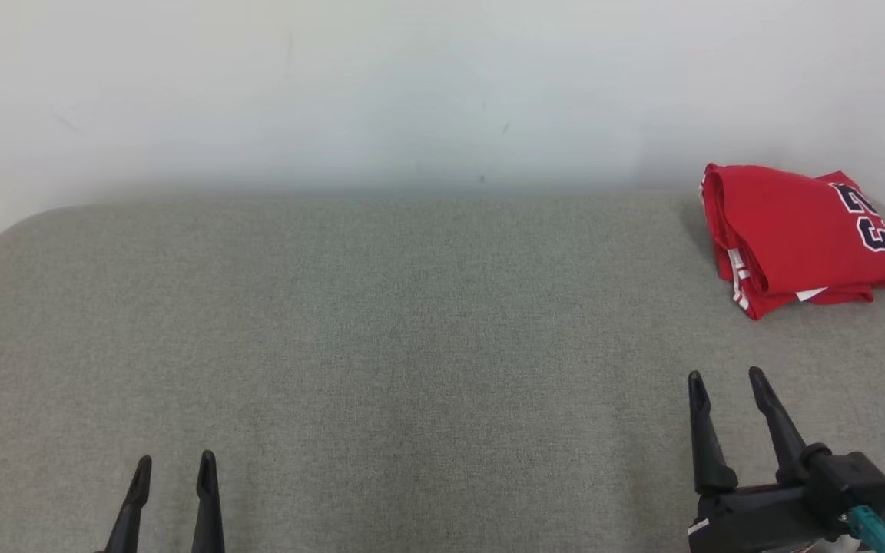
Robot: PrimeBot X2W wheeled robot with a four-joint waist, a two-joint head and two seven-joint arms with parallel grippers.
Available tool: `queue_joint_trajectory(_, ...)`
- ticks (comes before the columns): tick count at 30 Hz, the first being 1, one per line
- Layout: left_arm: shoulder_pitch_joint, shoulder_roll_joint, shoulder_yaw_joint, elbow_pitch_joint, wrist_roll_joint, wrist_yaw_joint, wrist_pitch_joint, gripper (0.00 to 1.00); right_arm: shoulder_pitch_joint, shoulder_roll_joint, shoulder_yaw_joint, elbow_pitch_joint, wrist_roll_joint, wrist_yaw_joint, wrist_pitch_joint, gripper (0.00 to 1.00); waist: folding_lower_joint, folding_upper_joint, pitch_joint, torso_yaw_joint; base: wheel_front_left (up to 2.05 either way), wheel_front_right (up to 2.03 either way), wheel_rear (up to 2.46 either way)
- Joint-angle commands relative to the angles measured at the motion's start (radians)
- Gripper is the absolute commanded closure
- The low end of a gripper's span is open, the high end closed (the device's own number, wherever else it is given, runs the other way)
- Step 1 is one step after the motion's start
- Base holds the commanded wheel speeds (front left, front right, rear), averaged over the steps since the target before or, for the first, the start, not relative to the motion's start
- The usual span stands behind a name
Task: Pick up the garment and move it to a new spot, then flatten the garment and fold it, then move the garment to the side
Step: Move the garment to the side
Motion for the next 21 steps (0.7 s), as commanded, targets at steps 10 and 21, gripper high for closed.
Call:
queue_joint_trajectory(10,0.014,0.001,-0.04,0.077,0.025,0.013,-0.003,0.0,0.063,0.019,0.027,0.021,-0.032,-0.001,-0.001,0.0,0.0002,0.0002,-0.061,0.01,0.0,0.0,0.0)
queue_joint_trajectory(21,-0.005,0.0,-0.027,0.153,0.035,-0.003,-0.003,0.0,0.087,0.031,0.019,0.04,-0.083,-0.001,-0.001,0.0,0.0002,0.0002,-0.094,0.007,0.0,0.0,0.0)
